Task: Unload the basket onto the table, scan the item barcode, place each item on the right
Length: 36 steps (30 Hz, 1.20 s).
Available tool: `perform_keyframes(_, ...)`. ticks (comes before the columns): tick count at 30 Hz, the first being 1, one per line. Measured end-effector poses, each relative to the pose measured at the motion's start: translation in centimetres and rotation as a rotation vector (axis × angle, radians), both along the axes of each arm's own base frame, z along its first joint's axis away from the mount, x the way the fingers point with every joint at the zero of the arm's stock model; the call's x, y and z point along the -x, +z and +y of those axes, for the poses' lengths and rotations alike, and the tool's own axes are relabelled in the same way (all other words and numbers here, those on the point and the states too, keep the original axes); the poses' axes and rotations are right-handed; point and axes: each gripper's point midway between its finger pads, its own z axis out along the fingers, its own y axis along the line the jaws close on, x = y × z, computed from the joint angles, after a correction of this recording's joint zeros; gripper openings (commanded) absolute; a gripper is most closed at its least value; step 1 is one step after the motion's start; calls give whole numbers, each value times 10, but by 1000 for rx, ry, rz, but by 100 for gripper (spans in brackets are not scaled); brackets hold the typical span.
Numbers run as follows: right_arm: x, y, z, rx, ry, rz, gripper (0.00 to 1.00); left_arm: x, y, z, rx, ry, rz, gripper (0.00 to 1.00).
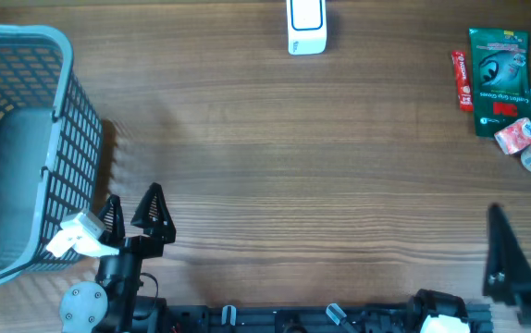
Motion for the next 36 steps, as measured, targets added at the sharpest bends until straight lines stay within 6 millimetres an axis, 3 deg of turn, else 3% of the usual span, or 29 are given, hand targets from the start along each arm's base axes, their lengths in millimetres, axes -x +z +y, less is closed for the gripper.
perform_keyframes(1,-5,0,3,13,33,-49,100,0,0,0,0,0,0,100)
perform_keyframes(8,-31,-85,18,27,170,-340,100,0,0,0,0,0,0,100)
perform_keyframes(16,-72,-172,15,-124,204,-466,100,0,0,0,0,0,1,100)
perform_keyframes(24,-116,-274,2,-256,132,-266,100,0,0,0,0,0,0,100)
perform_keyframes(30,-128,-316,-3,-283,77,-141,100,0,0,0,0,0,0,100)
perform_keyframes(33,-131,-349,-8,-294,30,-13,100,0,0,0,0,0,0,100)
perform_keyframes(36,-132,-353,-11,-295,11,1,100,0,0,0,0,0,0,100)
